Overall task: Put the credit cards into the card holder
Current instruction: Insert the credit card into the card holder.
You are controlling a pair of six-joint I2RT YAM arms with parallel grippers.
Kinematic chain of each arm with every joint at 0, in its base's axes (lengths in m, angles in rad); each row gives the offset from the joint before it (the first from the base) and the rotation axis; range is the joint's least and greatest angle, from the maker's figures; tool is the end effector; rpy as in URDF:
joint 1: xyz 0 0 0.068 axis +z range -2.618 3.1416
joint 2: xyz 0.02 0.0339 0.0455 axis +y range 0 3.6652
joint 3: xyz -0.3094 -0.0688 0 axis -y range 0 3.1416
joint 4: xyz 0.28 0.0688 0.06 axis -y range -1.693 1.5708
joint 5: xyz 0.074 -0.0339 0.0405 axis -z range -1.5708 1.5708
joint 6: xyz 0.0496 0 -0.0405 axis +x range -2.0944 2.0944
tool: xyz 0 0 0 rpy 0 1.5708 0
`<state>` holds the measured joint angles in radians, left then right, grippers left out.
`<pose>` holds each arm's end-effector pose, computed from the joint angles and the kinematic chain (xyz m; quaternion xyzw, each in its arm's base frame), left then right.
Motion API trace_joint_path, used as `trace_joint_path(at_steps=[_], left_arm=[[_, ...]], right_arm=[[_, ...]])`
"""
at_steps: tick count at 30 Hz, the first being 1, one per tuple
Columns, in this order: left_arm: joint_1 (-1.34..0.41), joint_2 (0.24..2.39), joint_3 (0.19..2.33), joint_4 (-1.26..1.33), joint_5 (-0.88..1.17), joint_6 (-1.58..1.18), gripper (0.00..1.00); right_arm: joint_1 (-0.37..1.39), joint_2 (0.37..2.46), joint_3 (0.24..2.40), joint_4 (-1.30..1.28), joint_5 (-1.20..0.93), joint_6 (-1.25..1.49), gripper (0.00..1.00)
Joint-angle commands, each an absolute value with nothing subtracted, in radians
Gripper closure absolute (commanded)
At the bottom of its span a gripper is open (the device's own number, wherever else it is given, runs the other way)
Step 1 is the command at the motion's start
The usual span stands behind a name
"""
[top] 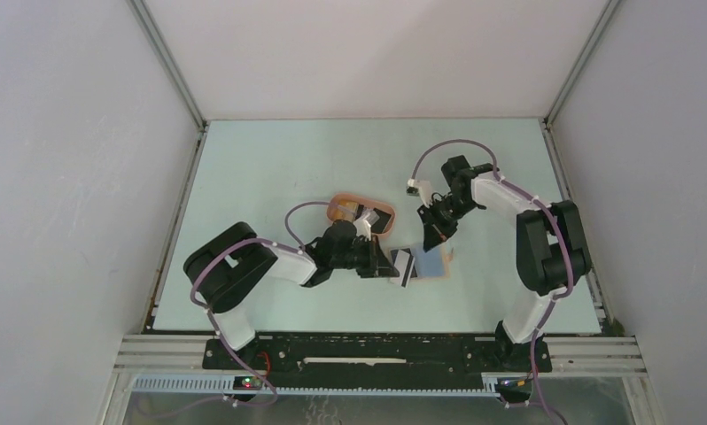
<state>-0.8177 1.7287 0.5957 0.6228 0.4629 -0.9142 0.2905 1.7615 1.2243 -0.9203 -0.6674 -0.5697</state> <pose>0.2198 -0.2669 0.1331 0.0754 0.8443 -0.5032 0.1682 0.3387 0.1333 0.2133 -0.4102 0.8497 0.3164 0.0985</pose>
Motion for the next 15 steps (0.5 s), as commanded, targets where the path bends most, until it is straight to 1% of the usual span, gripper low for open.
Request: trace_joint_path(at_steps=[1,6,15], left_arm=[[-0.826,1.760,0.665,0.611,0.465,-0.911,1.00],[-0.826,1.794,0.689,0.609,0.469,-0.931,1.00],[-0.826,1.813,0.713,0.547,0.454,-0.951,1.00]], right_arm=[[0.300,1.814,1.244,-0.925,-0.615,-0.554,1.00],[0.303,1.869,1.263,-0.952,-0.588,-0.563,1.00],[0.311,1.881,1.264,-0.951,-0.574,-0.562,1.00]])
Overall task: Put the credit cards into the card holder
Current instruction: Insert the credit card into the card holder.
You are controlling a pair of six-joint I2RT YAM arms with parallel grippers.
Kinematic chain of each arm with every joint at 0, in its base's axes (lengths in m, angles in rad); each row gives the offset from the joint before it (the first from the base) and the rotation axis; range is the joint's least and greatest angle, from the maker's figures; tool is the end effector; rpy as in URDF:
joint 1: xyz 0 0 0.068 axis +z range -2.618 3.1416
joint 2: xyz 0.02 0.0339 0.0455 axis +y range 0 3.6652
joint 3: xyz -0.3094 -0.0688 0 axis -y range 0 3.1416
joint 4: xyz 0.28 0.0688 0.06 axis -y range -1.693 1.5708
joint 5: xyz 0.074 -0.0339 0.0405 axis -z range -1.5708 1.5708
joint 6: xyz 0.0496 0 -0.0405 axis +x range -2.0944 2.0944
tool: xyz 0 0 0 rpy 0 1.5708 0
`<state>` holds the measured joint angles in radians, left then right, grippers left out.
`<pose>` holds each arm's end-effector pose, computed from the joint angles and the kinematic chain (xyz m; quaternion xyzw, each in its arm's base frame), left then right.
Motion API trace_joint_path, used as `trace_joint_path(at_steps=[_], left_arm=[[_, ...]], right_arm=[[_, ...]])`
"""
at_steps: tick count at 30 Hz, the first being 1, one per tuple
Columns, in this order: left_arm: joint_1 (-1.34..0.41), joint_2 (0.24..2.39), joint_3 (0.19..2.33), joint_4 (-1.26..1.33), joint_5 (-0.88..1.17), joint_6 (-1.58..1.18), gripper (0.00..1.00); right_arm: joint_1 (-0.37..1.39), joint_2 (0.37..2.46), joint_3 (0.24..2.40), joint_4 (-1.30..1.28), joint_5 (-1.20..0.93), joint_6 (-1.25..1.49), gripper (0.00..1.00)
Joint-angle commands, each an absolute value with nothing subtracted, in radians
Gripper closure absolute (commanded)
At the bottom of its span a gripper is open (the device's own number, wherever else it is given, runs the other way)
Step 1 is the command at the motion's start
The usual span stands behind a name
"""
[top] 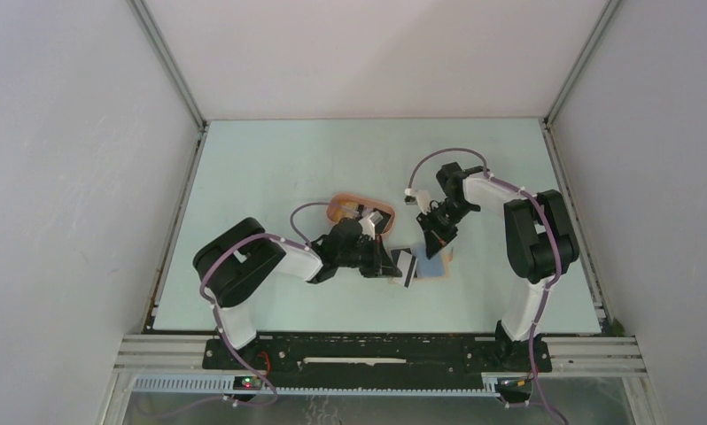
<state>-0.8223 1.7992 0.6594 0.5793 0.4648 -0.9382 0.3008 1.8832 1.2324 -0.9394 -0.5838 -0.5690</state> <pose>0.2299 -0.2802 0.1226 0.0619 0.8566 -0.4914 0.1446 0.3472 0.1363 0.1707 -0.4009 0.8697 0.2864 0.0293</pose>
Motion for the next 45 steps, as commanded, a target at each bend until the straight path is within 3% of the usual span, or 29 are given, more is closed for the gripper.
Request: trace_joint_path(at_steps=[1,45], left_arm=[[-0.826,1.817,0.717,0.532,0.451,-0.949,1.00],[-0.794,1.851,0.748,0.480,0.519,-1.076,1.00]], right_arm=[[0.311,1.882,1.264,-0.952,-0.574,-0.560,1.00],[0.337,1.889,1.264,-0.942,-0.534,-0.554,1.00]])
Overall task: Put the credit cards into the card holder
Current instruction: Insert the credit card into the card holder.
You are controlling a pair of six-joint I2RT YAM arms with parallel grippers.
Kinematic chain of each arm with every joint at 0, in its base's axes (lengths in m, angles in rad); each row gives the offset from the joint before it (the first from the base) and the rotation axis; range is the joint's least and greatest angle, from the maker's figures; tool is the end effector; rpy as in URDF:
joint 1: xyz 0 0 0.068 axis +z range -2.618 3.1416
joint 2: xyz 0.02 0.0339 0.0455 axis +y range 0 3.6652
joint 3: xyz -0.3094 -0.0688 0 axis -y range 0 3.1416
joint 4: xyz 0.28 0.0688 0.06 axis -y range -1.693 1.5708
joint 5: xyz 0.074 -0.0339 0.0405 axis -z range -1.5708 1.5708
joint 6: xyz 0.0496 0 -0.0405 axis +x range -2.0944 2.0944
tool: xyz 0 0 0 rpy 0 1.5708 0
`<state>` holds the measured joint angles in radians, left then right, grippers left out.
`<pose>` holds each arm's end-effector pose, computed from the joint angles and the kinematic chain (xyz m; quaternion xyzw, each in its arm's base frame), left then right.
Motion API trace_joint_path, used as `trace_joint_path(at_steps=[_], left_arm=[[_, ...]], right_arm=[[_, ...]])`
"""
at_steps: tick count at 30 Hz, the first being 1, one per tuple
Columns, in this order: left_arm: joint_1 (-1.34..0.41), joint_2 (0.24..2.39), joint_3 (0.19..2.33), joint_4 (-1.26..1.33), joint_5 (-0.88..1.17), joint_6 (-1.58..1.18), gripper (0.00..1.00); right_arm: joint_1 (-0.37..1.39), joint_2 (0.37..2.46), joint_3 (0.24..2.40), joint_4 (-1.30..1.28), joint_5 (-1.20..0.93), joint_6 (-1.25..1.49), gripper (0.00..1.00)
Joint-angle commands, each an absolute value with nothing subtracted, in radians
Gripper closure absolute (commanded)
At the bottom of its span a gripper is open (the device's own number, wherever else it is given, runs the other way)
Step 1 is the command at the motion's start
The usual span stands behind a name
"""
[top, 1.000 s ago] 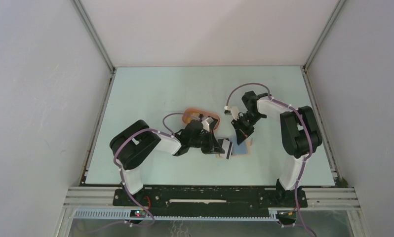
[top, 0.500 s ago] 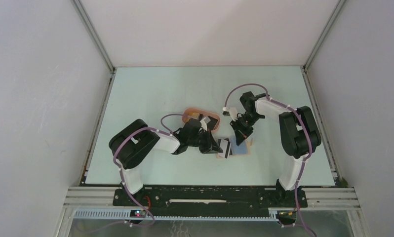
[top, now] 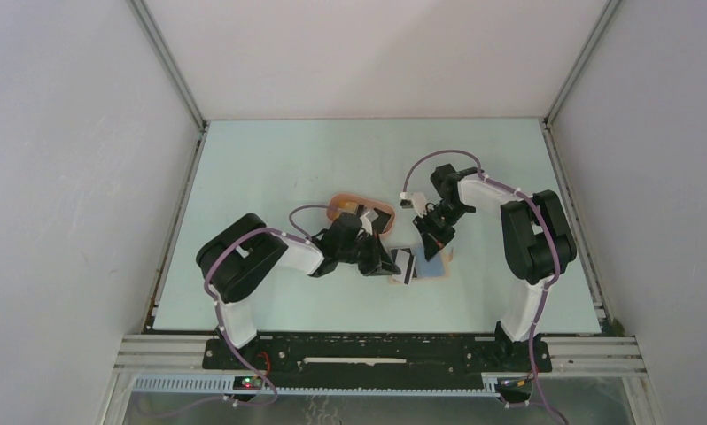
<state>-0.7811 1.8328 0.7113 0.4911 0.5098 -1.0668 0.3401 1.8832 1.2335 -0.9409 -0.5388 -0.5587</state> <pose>0.2461 -0.2781 0.1170 -0.0097 0.8702 -0.4853 0.0848 0.3422 0.1481 0.1698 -0.4164 0.8693 0.2656 0.0195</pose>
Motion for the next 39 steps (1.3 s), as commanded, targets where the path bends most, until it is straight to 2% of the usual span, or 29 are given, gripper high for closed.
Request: trace_joint_path(at_steps=[1,19,39], left_arm=[[-0.794,1.851,0.751,0.479,0.519,-1.076,1.00],[-0.794,1.910,0.778,0.493,0.509,-1.098,1.00],[-0.831,1.912,0.741,0.609,0.345,-1.207,1.00]], right_arm=[[0.337,1.888,1.264,-0.942,-0.535,-0.553,1.00],[0.337,1.888,1.264,-0.943,-0.540,-0.553,1.00],[0.336,1.870,1.264,-0.943,-0.551,-0.547,0.99]])
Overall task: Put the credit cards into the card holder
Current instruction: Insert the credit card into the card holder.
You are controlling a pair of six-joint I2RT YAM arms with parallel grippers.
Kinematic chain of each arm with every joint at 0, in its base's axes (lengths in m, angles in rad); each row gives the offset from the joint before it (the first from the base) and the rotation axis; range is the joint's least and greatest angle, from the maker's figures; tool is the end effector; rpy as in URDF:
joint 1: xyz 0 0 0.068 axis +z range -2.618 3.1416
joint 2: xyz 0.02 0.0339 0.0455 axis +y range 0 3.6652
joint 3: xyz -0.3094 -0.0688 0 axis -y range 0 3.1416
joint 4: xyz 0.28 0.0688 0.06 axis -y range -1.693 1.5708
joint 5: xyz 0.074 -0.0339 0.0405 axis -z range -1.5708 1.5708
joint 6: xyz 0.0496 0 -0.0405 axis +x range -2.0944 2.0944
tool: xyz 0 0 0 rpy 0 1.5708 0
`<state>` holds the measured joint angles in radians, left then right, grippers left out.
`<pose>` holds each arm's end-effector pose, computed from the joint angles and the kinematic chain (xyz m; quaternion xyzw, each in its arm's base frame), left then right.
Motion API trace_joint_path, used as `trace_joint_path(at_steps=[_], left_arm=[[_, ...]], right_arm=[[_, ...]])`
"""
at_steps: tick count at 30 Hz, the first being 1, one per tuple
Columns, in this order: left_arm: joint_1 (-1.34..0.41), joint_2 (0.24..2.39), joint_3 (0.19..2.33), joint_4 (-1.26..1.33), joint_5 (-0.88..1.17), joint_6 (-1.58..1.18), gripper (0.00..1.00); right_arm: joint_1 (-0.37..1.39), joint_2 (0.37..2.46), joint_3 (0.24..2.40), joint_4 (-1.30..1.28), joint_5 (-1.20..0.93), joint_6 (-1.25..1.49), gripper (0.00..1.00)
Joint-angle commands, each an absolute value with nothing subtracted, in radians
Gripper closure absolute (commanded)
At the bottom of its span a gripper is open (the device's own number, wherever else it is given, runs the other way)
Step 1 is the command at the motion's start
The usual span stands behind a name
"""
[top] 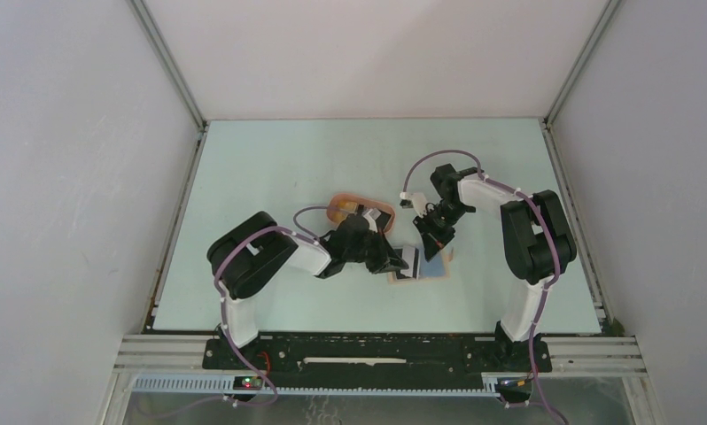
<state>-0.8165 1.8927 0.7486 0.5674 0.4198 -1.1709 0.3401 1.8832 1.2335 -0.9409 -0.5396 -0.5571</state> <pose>0.2512 -0.2969 0.1119 -0.0537 0.8638 -0.4908 0.1010 0.3422 0.1481 0.1698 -0.4156 0.8696 0.2660 0.0194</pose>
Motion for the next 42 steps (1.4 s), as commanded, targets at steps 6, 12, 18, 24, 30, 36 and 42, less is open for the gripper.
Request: trace_joint_path(at_steps=[6,12,18,24,30,36,42], left_arm=[[-0.855,1.933,0.738,0.642,0.302,-1.232,1.00],[-0.872,1.941,0.720,0.676,0.260,-1.242,1.00],[-0.881,1.936,0.697,0.697,0.220,-1.247,1.00],[-0.908,1.962,0.686,0.761,0.191,-1.284,1.00],[-0.923,1.984,0.675,0.814,0.162,-1.311,1.00],[-0.930,1.997,0.669,0.847,0.151,-1.331,1.00],[-0.946,2.002,0.665,0.872,0.143,-1.352,0.98]], right_arm=[[0.334,1.863,1.264,-0.945,-0.554,-0.547,0.98],[0.333,1.868,1.264,-0.943,-0.547,-0.545,0.98],[0.333,1.878,1.264,-0.945,-0.530,-0.543,0.98],[0.333,1.887,1.265,-0.948,-0.523,-0.545,0.98],[0.333,1.890,1.264,-0.948,-0.525,-0.545,0.98],[0.332,1.884,1.264,-0.949,-0.537,-0.546,0.98],[0.316,1.862,1.264,-0.950,-0.584,-0.548,0.98]])
